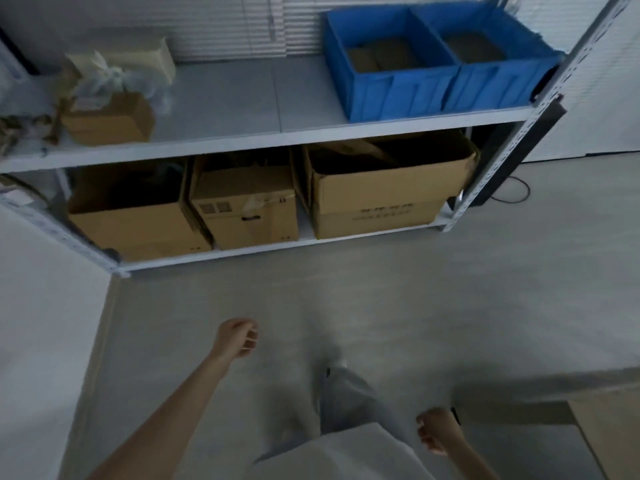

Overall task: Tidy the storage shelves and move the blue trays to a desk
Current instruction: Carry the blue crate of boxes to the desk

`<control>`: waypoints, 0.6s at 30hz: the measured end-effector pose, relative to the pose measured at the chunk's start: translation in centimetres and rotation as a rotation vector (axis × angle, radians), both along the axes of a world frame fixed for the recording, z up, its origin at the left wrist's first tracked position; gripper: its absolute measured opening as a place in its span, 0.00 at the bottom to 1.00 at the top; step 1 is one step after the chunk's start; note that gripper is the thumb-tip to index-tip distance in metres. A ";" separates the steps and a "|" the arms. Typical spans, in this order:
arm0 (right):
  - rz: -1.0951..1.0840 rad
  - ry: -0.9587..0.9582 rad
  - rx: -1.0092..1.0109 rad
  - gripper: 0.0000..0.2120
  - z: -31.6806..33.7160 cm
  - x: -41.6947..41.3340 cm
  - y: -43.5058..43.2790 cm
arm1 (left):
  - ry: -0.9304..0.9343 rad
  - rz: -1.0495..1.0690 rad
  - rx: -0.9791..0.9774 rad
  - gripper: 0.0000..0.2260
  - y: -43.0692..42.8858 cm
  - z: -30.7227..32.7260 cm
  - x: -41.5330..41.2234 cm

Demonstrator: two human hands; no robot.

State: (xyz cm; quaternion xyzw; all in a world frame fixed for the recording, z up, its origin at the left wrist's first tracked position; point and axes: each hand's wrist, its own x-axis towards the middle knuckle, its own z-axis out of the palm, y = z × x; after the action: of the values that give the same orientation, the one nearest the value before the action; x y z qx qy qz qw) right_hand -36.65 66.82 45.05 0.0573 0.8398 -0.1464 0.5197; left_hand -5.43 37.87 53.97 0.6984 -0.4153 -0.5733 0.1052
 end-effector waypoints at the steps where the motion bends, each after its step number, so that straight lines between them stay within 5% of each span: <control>1: 0.028 0.000 -0.013 0.12 -1.0 -1.5 -3.8 | -0.010 -0.013 0.020 0.06 -2.3 -0.7 -1.1; 10: 0.003 -0.075 -0.412 0.07 3.4 -13.0 -41.5 | -0.104 0.006 0.157 0.07 -20.1 -1.1 -10.8; 16: -0.729 -0.509 -0.771 0.07 11.1 -19.3 -55.0 | 0.024 -0.253 -0.067 0.08 -35.6 4.9 -23.5; 18: -0.905 -0.490 -0.828 0.08 12.7 -21.8 -58.5 | 0.118 -0.367 -0.163 0.07 -40.6 6.5 -28.5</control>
State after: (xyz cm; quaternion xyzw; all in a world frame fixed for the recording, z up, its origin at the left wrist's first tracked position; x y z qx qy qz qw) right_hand -58.44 8.27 57.75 0.2315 0.4645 -0.6440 0.5621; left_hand -33.91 -2.76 60.52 0.5654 -0.5738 -0.5872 0.0793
